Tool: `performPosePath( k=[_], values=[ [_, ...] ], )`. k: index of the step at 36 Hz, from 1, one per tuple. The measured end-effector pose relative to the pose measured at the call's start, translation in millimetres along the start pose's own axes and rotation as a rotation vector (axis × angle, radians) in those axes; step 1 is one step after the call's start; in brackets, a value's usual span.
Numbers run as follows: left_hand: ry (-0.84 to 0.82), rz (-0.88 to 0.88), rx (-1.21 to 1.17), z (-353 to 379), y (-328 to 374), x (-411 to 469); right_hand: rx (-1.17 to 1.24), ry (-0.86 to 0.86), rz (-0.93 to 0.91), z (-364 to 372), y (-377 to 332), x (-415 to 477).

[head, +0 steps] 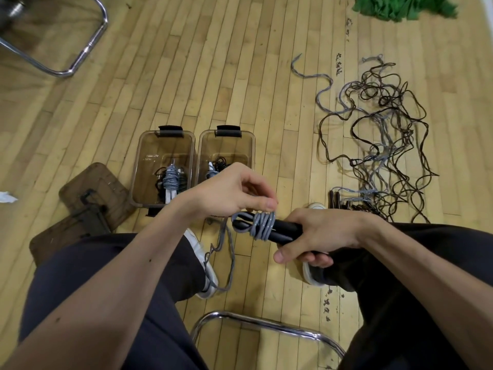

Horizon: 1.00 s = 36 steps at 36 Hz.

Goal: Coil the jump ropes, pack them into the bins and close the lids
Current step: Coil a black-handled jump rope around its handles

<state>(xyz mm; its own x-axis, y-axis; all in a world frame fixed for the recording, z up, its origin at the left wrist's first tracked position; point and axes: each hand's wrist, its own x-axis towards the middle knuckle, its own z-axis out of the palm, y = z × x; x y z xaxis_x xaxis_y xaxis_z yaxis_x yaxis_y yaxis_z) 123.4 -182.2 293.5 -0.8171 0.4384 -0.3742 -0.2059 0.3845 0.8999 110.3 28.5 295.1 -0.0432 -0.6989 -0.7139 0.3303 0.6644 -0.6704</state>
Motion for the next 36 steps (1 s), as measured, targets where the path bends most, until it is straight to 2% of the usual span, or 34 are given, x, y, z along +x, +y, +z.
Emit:
performPosePath(
  k=[5,9,13,18,22,29,36],
  values=[
    [-0.02,-0.037,-0.212,-3,4,-1,0.065,-0.019,-0.087,-1,-1,-2],
    [-0.111,-0.073,-0.287,-4,6,-2,0.112,-0.051,-0.133,-1,-3,-6],
    [-0.116,-0.08,-0.39,-3,7,-1,0.17,-0.051,-0.193,-2,-7,-10],
    [-0.092,-0.036,-0.31,-1,4,-3,0.246,0.012,-0.29,-3,-12,-12],
    [-0.015,-0.085,-0.34,2,6,-4,0.286,0.088,-0.349,-4,-15,-13],
    [-0.014,-0.133,-0.38,8,0,4,0.334,0.283,-0.425,-7,-17,-14],
    [-0.003,-0.192,-0.311,8,-5,7,0.337,0.527,-0.389,-11,-13,-7]
  ],
)
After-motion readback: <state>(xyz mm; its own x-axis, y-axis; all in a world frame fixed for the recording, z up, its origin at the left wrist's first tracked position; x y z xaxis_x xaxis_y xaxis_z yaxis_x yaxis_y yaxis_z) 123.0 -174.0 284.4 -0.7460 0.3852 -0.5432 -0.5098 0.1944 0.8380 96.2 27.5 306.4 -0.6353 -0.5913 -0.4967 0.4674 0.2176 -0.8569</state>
